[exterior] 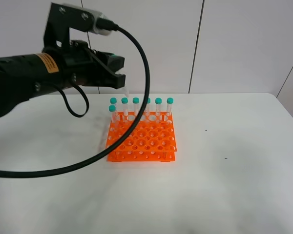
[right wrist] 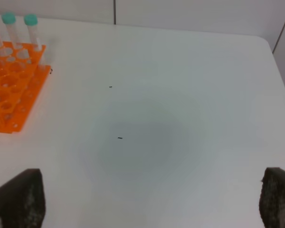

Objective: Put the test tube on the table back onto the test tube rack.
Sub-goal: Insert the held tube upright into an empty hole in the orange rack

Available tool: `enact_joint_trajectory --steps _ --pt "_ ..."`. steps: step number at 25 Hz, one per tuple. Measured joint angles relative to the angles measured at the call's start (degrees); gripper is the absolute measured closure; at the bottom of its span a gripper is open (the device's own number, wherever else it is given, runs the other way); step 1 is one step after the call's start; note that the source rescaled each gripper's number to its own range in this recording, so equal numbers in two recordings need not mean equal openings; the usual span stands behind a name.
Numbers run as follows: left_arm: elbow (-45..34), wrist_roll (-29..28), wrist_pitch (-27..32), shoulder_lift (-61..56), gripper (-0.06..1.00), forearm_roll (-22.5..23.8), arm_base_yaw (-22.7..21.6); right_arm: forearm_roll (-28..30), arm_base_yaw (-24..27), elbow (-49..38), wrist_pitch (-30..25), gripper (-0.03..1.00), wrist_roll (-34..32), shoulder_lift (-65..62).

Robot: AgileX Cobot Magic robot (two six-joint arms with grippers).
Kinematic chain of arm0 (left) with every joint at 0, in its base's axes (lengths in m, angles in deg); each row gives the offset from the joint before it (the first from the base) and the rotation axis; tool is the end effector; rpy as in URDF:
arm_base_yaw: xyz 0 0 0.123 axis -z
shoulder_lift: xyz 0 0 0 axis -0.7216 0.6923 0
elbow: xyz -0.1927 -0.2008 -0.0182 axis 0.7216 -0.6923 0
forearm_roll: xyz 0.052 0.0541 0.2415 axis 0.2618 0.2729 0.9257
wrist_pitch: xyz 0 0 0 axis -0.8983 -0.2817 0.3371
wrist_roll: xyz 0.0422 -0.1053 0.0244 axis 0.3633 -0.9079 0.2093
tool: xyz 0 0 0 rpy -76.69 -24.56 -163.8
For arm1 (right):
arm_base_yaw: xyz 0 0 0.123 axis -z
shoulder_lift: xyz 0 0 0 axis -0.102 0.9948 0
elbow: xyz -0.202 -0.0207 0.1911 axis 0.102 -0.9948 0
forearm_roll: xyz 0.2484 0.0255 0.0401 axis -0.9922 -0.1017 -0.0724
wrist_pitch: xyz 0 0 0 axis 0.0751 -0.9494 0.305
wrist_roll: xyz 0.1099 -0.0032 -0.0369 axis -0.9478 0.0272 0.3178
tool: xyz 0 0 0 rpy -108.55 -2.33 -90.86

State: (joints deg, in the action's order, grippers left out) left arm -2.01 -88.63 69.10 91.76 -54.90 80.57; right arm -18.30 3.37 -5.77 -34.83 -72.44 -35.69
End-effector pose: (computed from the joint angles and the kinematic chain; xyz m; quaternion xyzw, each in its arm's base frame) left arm 0.2787 -0.1971 0.2955 0.2621 0.7054 -0.1883 0.6311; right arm 0.0254 0.0020 0.2707 -0.0275 0.8411 0.0101 0.5401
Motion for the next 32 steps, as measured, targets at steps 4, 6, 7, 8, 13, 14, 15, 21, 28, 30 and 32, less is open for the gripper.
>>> enact_joint_trajectory --steps 4,6,7,8,13,14,15,21,28,30,32 --pt "3.5 -1.1 1.5 7.4 0.94 0.4 0.3 0.0 0.0 0.0 0.0 -0.03 0.0 0.0" --pt "7.1 -1.2 3.0 10.9 0.94 0.2 0.3 0.0 0.0 0.0 0.0 -0.03 0.0 0.0" --pt "8.7 -1.3 3.7 12.3 0.94 0.1 0.3 0.0 0.0 0.0 0.0 -0.03 0.0 0.0" --pt "10.4 -1.3 4.9 13.7 0.94 0.1 0.1 0.0 0.0 0.0 0.0 -0.03 0.0 0.0" --pt "17.6 -1.4 10.7 21.2 0.94 0.0 -2.6 0.0 0.0 0.0 0.0 -0.03 0.0 0.0" --pt "18.0 -1.4 11.2 22.1 0.94 0.0 -3.3 0.0 0.0 0.0 0.0 -0.03 0.0 0.0" --pt "18.1 -1.7 11.5 22.6 0.94 0.0 -3.9 0.0 0.0 0.0 0.0 -0.03 0.0 0.0" --pt "18.2 -2.7 11.4 24.7 0.94 0.0 -6.3 0.0 0.0 0.0 0.0 -0.03 0.0 0.0" --pt "18.2 -2.7 9.3 27.1 0.94 3.3 -6.3 -0.1 0.0 0.0 0.0 -0.03 0.0 0.0" --pt "18.2 -2.8 8.9 27.7 0.94 3.4 -6.3 -0.2 0.0 0.0 0.0 -0.03 0.0 0.0" --pt "18.3 -2.8 8.9 28.5 0.94 3.6 -6.3 -0.2 0.0 0.0 0.0 -0.03 0.0 0.0"
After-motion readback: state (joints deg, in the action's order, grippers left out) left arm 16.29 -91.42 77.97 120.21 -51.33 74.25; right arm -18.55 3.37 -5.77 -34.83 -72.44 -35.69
